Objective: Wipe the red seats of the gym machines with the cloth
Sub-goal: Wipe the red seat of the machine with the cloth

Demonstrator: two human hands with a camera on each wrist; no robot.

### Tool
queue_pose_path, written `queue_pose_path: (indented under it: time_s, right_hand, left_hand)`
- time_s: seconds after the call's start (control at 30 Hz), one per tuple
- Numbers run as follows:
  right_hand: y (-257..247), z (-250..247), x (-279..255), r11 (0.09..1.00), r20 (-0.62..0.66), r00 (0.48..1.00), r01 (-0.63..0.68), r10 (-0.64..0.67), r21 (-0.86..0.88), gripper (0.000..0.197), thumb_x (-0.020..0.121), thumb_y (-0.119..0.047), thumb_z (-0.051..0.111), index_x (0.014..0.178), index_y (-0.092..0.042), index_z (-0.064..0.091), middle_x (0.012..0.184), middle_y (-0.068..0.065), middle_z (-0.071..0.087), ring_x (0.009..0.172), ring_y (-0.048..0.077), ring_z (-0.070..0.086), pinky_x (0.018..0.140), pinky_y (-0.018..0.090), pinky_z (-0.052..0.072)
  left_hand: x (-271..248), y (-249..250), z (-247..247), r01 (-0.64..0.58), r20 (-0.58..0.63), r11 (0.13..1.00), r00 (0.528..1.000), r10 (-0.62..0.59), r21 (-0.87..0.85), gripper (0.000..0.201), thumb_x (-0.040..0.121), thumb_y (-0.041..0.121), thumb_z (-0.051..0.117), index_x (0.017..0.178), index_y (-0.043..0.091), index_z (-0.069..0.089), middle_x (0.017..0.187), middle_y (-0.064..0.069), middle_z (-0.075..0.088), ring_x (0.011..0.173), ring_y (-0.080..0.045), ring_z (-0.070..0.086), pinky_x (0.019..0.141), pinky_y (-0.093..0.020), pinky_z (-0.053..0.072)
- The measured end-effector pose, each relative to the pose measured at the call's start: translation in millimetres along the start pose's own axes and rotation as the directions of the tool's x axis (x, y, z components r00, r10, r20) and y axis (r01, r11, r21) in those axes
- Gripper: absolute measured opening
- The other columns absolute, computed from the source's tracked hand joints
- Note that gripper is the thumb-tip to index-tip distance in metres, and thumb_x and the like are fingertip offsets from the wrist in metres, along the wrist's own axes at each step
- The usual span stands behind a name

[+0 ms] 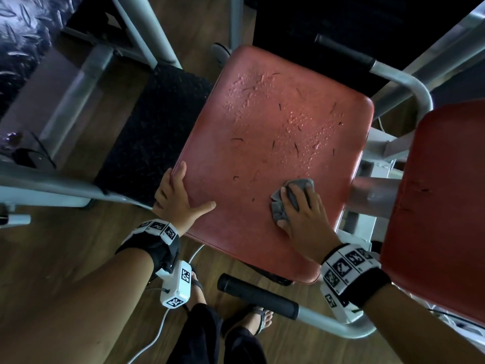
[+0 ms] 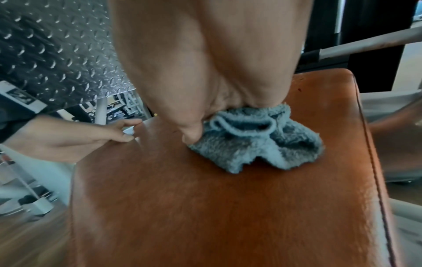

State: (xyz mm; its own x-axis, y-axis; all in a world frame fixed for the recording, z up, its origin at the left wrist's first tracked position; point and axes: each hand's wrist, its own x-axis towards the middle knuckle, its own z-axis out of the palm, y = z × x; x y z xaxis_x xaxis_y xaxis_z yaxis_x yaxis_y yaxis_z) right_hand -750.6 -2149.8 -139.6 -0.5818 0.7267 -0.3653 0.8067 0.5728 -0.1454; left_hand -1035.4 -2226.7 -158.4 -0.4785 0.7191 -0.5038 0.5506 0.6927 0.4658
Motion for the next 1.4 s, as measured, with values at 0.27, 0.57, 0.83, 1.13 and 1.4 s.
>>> queue_pose_path:
  time_s: [0.27,0.57,0.83,1.13,1.4]
  right_hand:
    - [-7,-9,44,0.998,0.017,1.0,-0.009,0.008,0.055,0.073,0.098,-0.045,0.04,0.153,-0.007,0.01,0.161,0.012,-0.002,0.145,0.042,-0.009,0.119,0.053,0.002]
    - [-16,4,-7,0.928,0.133,0.925,0.367,-0.357,-0.065,0.072,0.094,-0.051,0.04,0.152,-0.012,0.023,0.161,0.005,0.014,0.148,0.035,0.002,0.118,0.048,0.021]
    - [-25,1,-2,0.94,0.16,0.932,0.337,-0.325,-0.054,0.073,0.094,-0.05,0.038,0.153,-0.011,0.021,0.161,0.005,0.014,0.148,0.035,0.002,0.115,0.049,0.028]
    - [-23,1,-3,0.926,0.231,0.905,0.375,-0.356,-0.044,0.076,0.094,-0.054,0.035,0.155,-0.015,0.01,0.162,0.001,0.003,0.148,0.031,-0.005,0.118,0.049,0.02]
    - [-43,-16,68,0.983,0.176,0.968,0.182,-0.179,0.001,0.078,0.094,-0.053,0.032,0.154,-0.014,0.0,0.162,0.001,-0.009,0.146,0.033,-0.016,0.118,0.054,0.014]
  left_hand:
    - [1,-4,5,-0.024,-0.02,0.999,1.0,0.023,-0.036,0.118,0.064,0.06,0.079,0.144,0.054,-0.009,0.159,0.009,-0.009,0.144,-0.029,0.008,0.112,-0.061,0.018]
    - [1,-4,3,-0.041,-0.019,0.997,0.999,0.04,-0.058,0.116,0.066,0.059,0.078,0.145,0.053,-0.006,0.159,0.009,-0.008,0.144,-0.029,0.01,0.112,-0.058,0.019]
    - [1,-4,4,-0.041,-0.009,0.997,0.999,0.041,-0.069,0.116,0.067,0.059,0.077,0.145,0.053,-0.008,0.159,0.008,-0.009,0.144,-0.03,0.008,0.111,-0.06,0.016]
    - [-2,-2,1,-0.04,0.003,0.997,0.999,0.04,-0.06,0.116,0.069,0.059,0.077,0.147,0.05,-0.008,0.16,0.005,-0.01,0.145,-0.031,0.008,0.112,-0.06,0.017]
    - [-1,-4,2,-0.041,-0.018,0.998,0.999,0.04,-0.055,0.116,0.066,0.061,0.076,0.148,0.049,-0.005,0.16,0.006,-0.008,0.144,-0.028,0.009,0.112,-0.057,0.018]
